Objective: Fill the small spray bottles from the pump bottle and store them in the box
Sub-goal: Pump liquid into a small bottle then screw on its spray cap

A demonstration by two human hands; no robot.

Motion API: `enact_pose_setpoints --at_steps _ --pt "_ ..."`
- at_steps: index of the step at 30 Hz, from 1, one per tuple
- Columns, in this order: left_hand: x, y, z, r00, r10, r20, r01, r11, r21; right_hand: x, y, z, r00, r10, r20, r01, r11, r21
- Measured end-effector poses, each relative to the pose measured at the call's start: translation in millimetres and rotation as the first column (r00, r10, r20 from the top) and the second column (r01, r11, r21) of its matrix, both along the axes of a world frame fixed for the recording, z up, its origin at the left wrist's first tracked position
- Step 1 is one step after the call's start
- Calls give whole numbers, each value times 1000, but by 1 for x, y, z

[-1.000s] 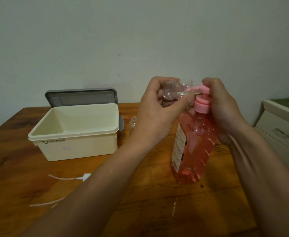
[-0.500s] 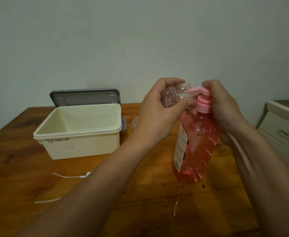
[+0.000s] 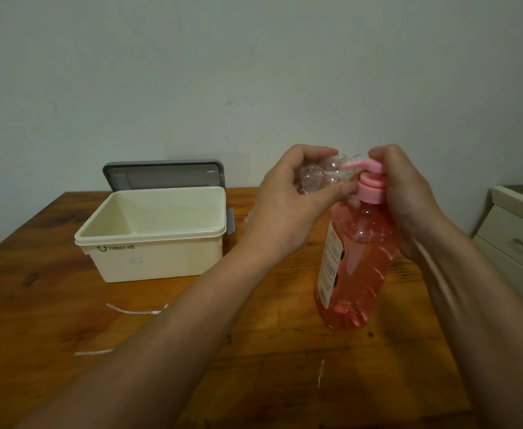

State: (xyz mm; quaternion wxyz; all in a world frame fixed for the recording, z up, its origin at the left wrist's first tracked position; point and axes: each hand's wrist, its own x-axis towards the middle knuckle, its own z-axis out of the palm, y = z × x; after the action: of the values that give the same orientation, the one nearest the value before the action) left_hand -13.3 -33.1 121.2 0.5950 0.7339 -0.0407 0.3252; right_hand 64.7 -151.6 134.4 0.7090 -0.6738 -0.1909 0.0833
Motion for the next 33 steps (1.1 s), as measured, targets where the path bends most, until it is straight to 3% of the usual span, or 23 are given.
enact_pose_setpoints --at_steps 14,33 --pt "-1 -1 0 999 -34 8 34 998 -47 4 1 -3 999 10 -35 -8 999 49" --pt "4 2 3 998 -69 10 70 995 -69 6 3 0 998 46 -45 -47 998 -31"
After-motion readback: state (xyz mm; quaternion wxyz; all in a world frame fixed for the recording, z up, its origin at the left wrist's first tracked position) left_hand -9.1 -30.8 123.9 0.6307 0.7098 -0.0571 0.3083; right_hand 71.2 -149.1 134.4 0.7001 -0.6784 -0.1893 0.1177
